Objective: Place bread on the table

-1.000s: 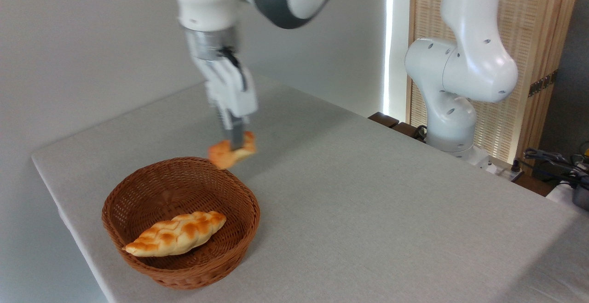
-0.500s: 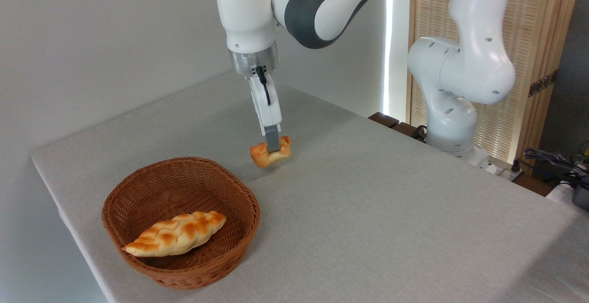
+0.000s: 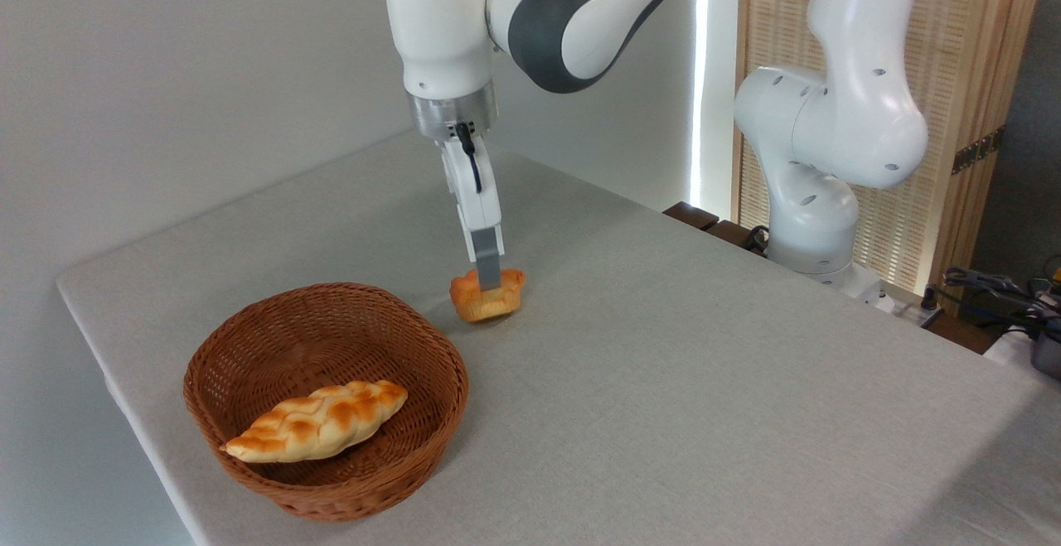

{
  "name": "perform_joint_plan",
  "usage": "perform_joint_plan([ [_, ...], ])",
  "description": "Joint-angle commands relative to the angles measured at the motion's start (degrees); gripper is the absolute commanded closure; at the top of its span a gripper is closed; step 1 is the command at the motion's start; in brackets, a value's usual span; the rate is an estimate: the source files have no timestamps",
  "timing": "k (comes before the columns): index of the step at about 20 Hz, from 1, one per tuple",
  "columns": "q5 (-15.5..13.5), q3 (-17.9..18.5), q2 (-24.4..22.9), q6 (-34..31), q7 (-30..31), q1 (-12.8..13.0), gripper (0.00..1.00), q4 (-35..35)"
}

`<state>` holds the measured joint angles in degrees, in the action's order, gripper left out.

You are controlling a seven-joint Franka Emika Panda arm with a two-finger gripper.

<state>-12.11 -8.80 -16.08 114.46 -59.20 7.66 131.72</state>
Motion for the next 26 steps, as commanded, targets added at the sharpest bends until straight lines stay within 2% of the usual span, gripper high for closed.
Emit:
perform_joint_plan([
  [1, -0.4, 4.0, 0.0, -0.7, 0.9, 1.0, 0.00, -5.5],
  [4, -0.4, 8.7, 1.3, -3.8, 1.2, 0.8, 0.00, -13.4],
  [6, -0.3, 9.2, 4.7, -7.9, 3.9, -0.7, 0.00, -20.9],
  [8, -0.2, 8.3, 9.9, -12.0, 11.1, -4.0, 0.00, -29.2],
  [9, 0.4, 7.1, 12.2, -14.0, 13.7, -4.8, 0.00, -32.8],
  [11, 3.7, 4.3, 14.6, -15.5, 15.7, -7.5, 0.00, -36.9],
  [12, 5.0, 3.5, 14.8, -15.6, 15.7, -8.1, 0.00, -37.2],
  [20, 6.7, 3.3, 14.9, -18.4, 17.4, -8.2, 0.00, -37.4],
  [23, 9.7, 3.3, 14.9, -18.4, 17.8, -7.7, 0.00, -37.4],
  [26, 9.7, 3.4, 14.9, -19.7, 18.5, -7.6, 0.00, -37.4],
])
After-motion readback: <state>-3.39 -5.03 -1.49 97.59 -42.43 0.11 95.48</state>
